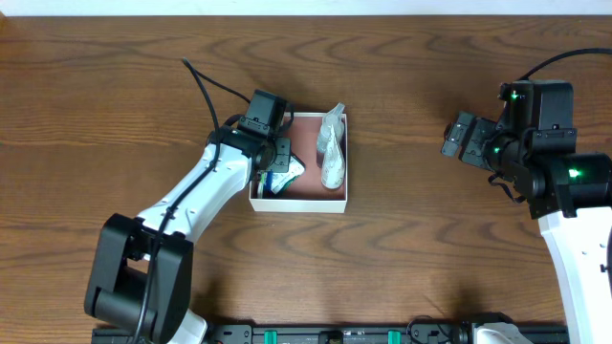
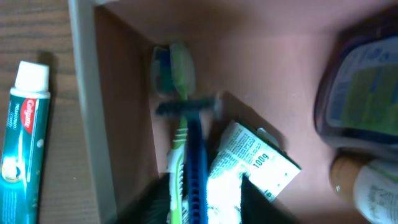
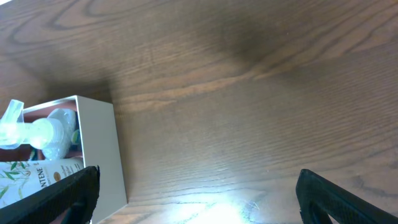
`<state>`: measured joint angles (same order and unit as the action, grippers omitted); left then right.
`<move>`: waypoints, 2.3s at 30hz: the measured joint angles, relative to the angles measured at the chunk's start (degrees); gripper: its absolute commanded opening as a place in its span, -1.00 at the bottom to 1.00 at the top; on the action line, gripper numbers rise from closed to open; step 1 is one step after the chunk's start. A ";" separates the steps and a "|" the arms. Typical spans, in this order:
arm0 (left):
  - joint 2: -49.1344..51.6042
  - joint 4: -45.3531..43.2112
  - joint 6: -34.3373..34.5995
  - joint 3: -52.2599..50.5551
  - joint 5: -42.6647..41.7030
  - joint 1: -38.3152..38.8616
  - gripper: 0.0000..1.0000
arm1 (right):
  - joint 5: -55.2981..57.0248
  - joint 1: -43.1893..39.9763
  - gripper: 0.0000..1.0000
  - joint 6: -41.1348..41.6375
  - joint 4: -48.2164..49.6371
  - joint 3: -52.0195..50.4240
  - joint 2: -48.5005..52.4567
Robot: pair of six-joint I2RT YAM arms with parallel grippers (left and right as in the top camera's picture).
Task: Pack container
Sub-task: 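Lower the blue razor into the box and open left gripper, then move left gripper to the Colgate toothpaste tube and grasp it, then place the Colgate tube into the box and release it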
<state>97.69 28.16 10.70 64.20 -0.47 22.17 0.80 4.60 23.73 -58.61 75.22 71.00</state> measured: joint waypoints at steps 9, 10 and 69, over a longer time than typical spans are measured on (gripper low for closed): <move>-13.16 6.88 0.96 3.17 1.14 -0.52 0.24 | 0.02 0.00 0.98 -0.02 0.02 0.00 0.00; -14.67 7.98 1.07 3.72 1.79 -0.92 0.25 | 0.00 0.00 0.98 -0.02 0.02 0.00 0.00; -18.14 12.79 -9.03 4.59 -11.61 -12.07 -0.72 | 0.00 0.00 0.98 -0.02 0.02 0.00 0.00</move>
<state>79.55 40.95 1.67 68.79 -12.08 10.11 0.80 4.60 23.70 -58.59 75.22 71.00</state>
